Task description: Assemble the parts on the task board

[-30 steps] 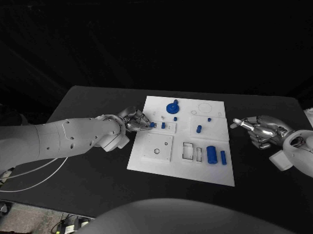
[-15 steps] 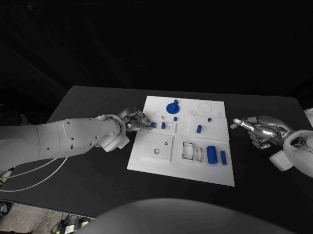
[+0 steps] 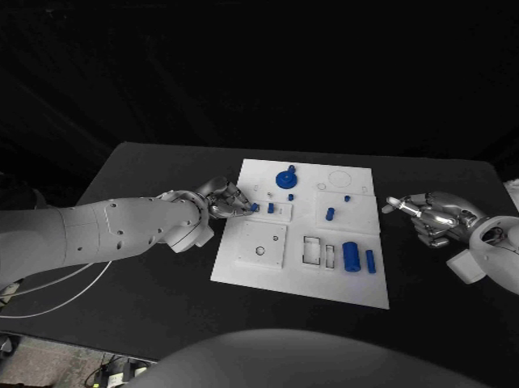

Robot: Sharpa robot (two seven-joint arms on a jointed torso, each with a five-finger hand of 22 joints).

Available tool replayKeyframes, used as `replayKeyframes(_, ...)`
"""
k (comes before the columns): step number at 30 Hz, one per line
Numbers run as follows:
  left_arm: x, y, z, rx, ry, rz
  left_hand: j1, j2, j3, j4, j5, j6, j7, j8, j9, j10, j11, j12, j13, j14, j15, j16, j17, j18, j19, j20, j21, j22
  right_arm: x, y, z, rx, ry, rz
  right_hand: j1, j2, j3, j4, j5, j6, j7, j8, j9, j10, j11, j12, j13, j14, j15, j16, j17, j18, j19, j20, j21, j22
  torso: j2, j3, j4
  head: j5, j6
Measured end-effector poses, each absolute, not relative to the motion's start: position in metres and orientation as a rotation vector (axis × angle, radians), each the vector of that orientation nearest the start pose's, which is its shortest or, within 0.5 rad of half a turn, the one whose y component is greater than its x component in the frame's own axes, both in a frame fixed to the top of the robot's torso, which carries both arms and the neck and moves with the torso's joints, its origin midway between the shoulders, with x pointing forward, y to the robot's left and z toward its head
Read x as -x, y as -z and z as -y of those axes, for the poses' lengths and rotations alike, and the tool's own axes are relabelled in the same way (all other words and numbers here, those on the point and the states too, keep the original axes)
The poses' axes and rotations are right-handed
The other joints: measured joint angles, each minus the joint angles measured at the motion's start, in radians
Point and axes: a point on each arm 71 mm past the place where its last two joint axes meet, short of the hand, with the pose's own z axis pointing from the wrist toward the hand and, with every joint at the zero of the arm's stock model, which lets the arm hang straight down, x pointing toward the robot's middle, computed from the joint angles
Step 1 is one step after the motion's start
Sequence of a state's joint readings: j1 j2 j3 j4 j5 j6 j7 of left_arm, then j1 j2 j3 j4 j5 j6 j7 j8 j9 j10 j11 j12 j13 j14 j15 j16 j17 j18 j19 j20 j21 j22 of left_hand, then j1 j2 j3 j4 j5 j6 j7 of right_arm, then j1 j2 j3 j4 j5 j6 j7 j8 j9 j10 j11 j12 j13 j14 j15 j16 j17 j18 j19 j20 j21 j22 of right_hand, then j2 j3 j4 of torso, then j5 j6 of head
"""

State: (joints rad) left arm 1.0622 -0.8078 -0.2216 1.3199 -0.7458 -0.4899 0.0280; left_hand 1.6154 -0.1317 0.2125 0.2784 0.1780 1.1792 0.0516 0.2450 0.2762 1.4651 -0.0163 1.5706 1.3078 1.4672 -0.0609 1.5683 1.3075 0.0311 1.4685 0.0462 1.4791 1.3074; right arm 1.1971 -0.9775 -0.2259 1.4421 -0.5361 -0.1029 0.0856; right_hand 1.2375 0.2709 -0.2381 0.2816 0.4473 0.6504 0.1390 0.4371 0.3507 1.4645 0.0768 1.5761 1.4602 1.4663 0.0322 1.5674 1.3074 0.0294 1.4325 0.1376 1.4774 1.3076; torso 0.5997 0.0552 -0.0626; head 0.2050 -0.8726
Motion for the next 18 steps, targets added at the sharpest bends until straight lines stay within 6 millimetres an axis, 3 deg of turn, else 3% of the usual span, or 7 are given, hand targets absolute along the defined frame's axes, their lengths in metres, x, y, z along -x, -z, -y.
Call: replayKeyframes(18,-0.4573,0.3233,-0.2645,0.605,0.694,-1.863,0.010,-0.011,-0.030,0.002,-0.002,-0.017,0.009,-0.010,-0.006,0.000,0.000,0.000,0.000,0.000,0.000,0.000,0.000,0.000,-0.004,0.004,-0.021,0.000,-0.4564,0.2652,0.2940,-0.736,-1.001,-2.034,0.000,0.000,0.000,0.000,0.000,0.000,0.000,0.000,0.000,0.000,0.000,-0.002,0.000,0.000,0.000,0.000,0.000,0.000,0.000,0.000,0.000,0.000,0.000,0.0000,-0.0001,0.006,0.000)
